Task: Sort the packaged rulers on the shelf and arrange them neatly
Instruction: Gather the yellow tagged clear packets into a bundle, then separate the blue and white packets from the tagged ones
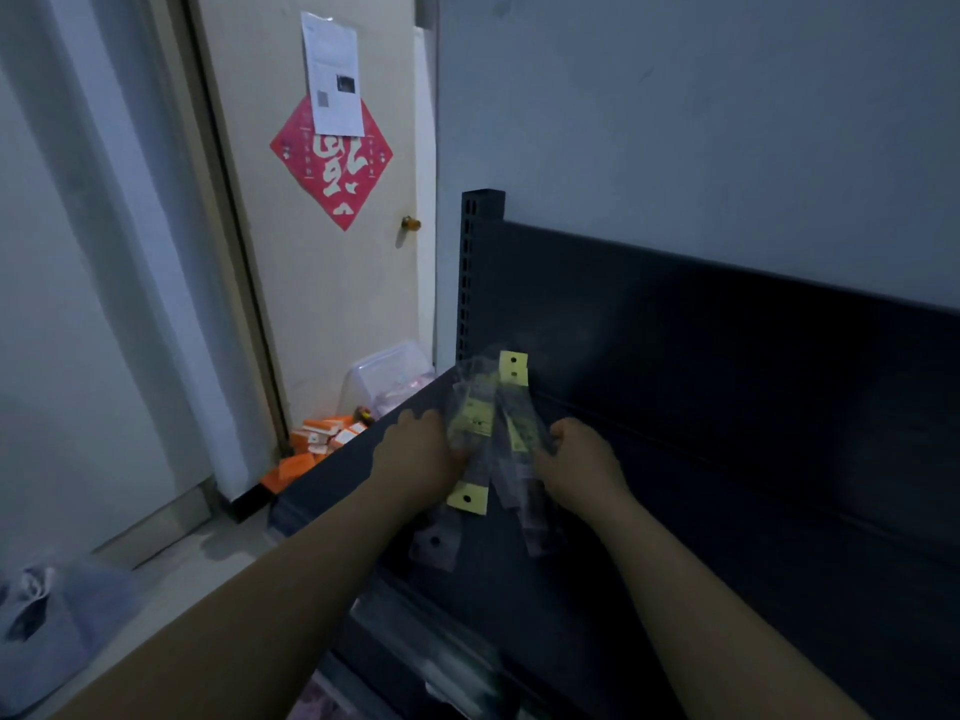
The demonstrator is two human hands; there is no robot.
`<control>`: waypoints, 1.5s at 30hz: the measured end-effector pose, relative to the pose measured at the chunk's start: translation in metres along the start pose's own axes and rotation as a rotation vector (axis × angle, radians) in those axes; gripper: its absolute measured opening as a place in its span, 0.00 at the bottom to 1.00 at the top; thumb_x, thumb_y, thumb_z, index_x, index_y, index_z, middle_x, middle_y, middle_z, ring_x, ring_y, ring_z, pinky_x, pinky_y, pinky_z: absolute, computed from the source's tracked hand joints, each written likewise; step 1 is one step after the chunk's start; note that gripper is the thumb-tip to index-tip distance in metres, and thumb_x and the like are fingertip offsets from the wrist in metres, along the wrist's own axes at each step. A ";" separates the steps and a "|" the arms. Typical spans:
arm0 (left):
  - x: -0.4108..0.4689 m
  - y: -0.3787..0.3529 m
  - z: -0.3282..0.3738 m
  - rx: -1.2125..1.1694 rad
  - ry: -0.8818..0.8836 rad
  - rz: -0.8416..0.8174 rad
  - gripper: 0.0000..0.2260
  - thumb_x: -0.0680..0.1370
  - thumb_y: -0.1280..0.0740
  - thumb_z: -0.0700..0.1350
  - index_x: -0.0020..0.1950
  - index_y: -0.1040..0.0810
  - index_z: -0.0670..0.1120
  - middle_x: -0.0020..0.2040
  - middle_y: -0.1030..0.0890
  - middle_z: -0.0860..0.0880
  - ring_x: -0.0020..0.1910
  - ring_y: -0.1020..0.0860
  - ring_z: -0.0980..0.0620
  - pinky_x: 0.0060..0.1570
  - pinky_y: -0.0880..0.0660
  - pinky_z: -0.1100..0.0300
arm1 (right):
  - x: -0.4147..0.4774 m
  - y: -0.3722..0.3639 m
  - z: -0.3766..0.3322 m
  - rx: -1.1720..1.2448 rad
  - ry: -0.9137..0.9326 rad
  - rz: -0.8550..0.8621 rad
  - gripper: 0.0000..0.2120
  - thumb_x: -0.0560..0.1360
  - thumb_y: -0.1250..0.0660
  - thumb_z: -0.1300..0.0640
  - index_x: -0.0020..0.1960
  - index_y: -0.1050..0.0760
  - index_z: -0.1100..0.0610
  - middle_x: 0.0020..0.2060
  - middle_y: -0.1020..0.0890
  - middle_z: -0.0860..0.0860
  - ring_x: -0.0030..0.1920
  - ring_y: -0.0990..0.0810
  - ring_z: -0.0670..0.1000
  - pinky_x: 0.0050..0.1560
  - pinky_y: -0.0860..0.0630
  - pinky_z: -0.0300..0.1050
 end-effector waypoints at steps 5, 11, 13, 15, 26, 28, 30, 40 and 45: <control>-0.009 0.020 0.027 0.284 -0.241 0.141 0.21 0.77 0.39 0.57 0.65 0.31 0.46 0.62 0.26 0.43 0.61 0.28 0.42 0.57 0.31 0.52 | -0.012 0.014 -0.009 -0.122 0.077 0.083 0.17 0.79 0.39 0.54 0.63 0.29 0.63 0.62 0.27 0.57 0.59 0.26 0.55 0.58 0.27 0.48; -0.030 0.035 0.083 0.196 -0.526 0.175 0.20 0.78 0.41 0.58 0.65 0.29 0.47 0.61 0.24 0.45 0.61 0.28 0.44 0.57 0.31 0.52 | -0.039 0.052 -0.008 -0.226 0.107 0.282 0.18 0.79 0.39 0.54 0.66 0.30 0.62 0.64 0.26 0.56 0.63 0.28 0.54 0.64 0.32 0.45; -0.037 0.032 0.099 0.202 -0.585 0.162 0.21 0.78 0.42 0.58 0.66 0.30 0.48 0.62 0.24 0.46 0.62 0.28 0.44 0.59 0.32 0.51 | -0.053 0.064 0.000 -0.245 0.090 0.340 0.17 0.79 0.38 0.55 0.63 0.29 0.63 0.62 0.25 0.56 0.61 0.27 0.54 0.64 0.31 0.46; -0.046 0.028 0.113 0.184 -0.643 0.168 0.20 0.78 0.42 0.59 0.65 0.30 0.49 0.60 0.24 0.47 0.60 0.27 0.45 0.58 0.32 0.51 | -0.070 0.074 0.009 -0.277 0.070 0.390 0.15 0.78 0.38 0.55 0.62 0.28 0.62 0.60 0.23 0.56 0.59 0.26 0.54 0.64 0.32 0.45; -0.119 -0.010 0.200 0.107 -0.891 0.106 0.21 0.79 0.44 0.59 0.67 0.31 0.48 0.61 0.24 0.49 0.59 0.27 0.48 0.56 0.31 0.54 | -0.169 0.129 0.081 -0.379 -0.069 0.556 0.16 0.78 0.38 0.54 0.64 0.28 0.57 0.58 0.21 0.51 0.58 0.26 0.50 0.65 0.37 0.41; -0.135 -0.017 0.219 0.091 -0.937 0.093 0.21 0.79 0.44 0.59 0.66 0.30 0.48 0.60 0.23 0.49 0.57 0.26 0.48 0.55 0.30 0.54 | -0.187 0.141 0.098 -0.380 -0.106 0.573 0.17 0.78 0.38 0.54 0.65 0.29 0.56 0.59 0.22 0.50 0.59 0.26 0.49 0.68 0.38 0.43; -0.152 -0.024 0.241 0.080 -0.979 0.085 0.21 0.79 0.43 0.59 0.66 0.30 0.48 0.60 0.23 0.49 0.57 0.26 0.48 0.54 0.31 0.55 | -0.207 0.153 0.116 -0.384 -0.149 0.585 0.19 0.78 0.39 0.53 0.67 0.31 0.55 0.61 0.23 0.50 0.62 0.27 0.49 0.71 0.42 0.44; -0.261 -0.074 0.360 0.012 -1.107 0.039 0.23 0.79 0.43 0.59 0.69 0.31 0.47 0.60 0.23 0.49 0.57 0.25 0.48 0.53 0.31 0.55 | -0.314 0.231 0.222 -0.425 -0.326 0.624 0.22 0.77 0.38 0.53 0.69 0.32 0.56 0.64 0.24 0.52 0.63 0.27 0.52 0.69 0.38 0.48; -0.317 -0.107 0.421 -0.039 -1.134 -0.020 0.22 0.79 0.43 0.59 0.68 0.31 0.48 0.60 0.23 0.49 0.58 0.26 0.47 0.56 0.31 0.53 | -0.365 0.270 0.281 -0.434 -0.383 0.623 0.13 0.75 0.38 0.54 0.58 0.25 0.55 0.53 0.19 0.53 0.55 0.23 0.55 0.58 0.31 0.48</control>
Point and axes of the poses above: each hand's wrist, its own x-axis towards the middle knuckle, its own y-axis out of the back of the hand, z = x × y, the point moved 8 cm from there along x, towards the middle knuckle
